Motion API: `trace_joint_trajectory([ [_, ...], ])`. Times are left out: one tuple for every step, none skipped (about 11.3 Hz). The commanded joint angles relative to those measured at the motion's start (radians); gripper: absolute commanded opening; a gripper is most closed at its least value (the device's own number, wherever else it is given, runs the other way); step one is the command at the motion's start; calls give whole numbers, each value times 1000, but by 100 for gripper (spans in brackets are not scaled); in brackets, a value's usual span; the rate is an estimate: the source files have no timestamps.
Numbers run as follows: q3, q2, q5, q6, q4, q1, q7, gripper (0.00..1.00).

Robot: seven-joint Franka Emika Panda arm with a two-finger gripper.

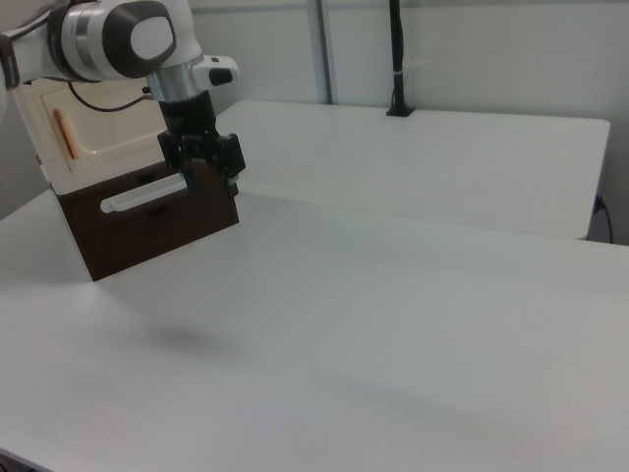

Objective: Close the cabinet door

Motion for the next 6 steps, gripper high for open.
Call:
trace_joint_trajectory([
  [-15,-49,-17,-34,-33,2,15,100],
  [-15,-56,-16,-31,-32,2,22,100],
  [-15,-57,-16,-36,-29,2,24,100],
  [-15,-61,-16,-54,-29,0,22,100],
  [-15,-60,-16,-79,-27,2,22,100],
  [-15,-61,-16,-80,-27,3,22,100],
])
